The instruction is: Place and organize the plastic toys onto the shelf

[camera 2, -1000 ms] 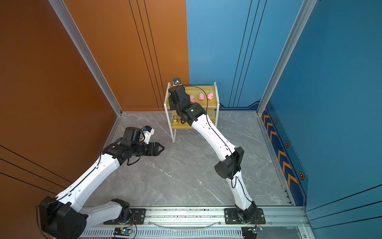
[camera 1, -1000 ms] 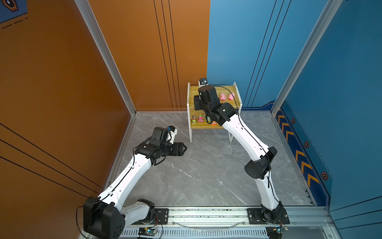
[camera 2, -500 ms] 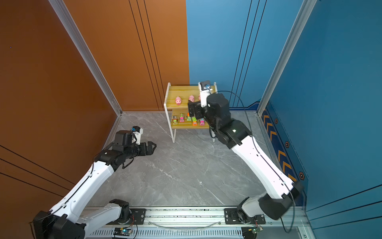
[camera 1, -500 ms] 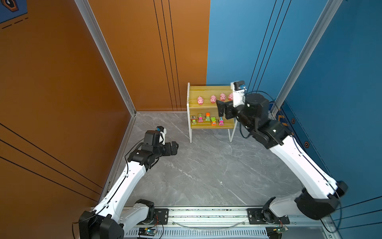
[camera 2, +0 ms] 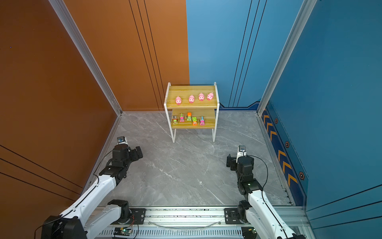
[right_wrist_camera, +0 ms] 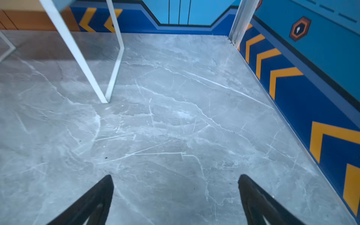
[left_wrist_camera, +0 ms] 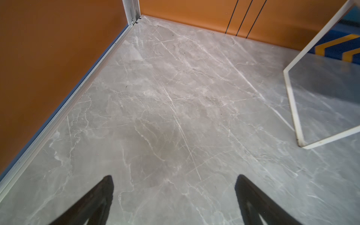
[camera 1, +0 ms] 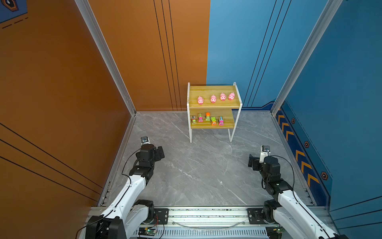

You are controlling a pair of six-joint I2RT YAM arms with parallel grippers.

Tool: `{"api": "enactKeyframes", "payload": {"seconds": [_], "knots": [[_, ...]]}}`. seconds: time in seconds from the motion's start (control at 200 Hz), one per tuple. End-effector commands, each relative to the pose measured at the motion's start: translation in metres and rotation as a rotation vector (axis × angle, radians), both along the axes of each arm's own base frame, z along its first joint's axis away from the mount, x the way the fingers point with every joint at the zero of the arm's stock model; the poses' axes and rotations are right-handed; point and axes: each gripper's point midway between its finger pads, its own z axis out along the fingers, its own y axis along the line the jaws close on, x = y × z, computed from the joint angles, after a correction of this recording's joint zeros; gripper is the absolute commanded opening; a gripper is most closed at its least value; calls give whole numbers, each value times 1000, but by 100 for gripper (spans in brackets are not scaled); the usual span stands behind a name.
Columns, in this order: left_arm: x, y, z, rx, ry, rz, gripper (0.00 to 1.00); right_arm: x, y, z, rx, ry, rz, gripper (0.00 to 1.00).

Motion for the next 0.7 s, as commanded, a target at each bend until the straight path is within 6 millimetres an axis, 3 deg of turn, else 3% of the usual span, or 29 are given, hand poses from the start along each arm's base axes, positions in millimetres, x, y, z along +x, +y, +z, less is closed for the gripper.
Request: {"api": "enactKeyframes", "payload": {"seconds": [0.0, 0.095, 0.19, 0.28, 0.37, 0.435, 0.506, 0.556, 0.601, 0.691], "knots": [[25, 6, 18, 133, -113, -34, 98, 31, -5, 41, 70, -235, -15, 100], [35, 1, 2, 157, -141, -71, 98, 45, -6, 19, 77, -222, -13, 100], [44, -5, -17, 185, -152, -119, 98, 57, 2, 19, 56, -229, 23, 100], [58, -11, -13, 203, -205, -146, 98, 70, -4, 18, 31, -232, 9, 100], [66, -14, -37, 211, -210, -159, 98, 77, -5, -6, 18, -227, 16, 100], [67, -4, -32, 229, -239, -85, 98, 81, -3, -2, 9, -303, 14, 100], [71, -3, -39, 184, -183, -101, 98, 91, -4, -14, 19, -143, 23, 100], [73, 0, -39, 159, -190, -113, 98, 104, -2, -16, 50, -142, 45, 100], [73, 0, -40, 158, -188, -113, 98, 102, -13, -20, 87, -92, 22, 100], [73, 0, -39, 157, -191, -112, 98, 103, -13, -18, 40, -117, -24, 100]]}}
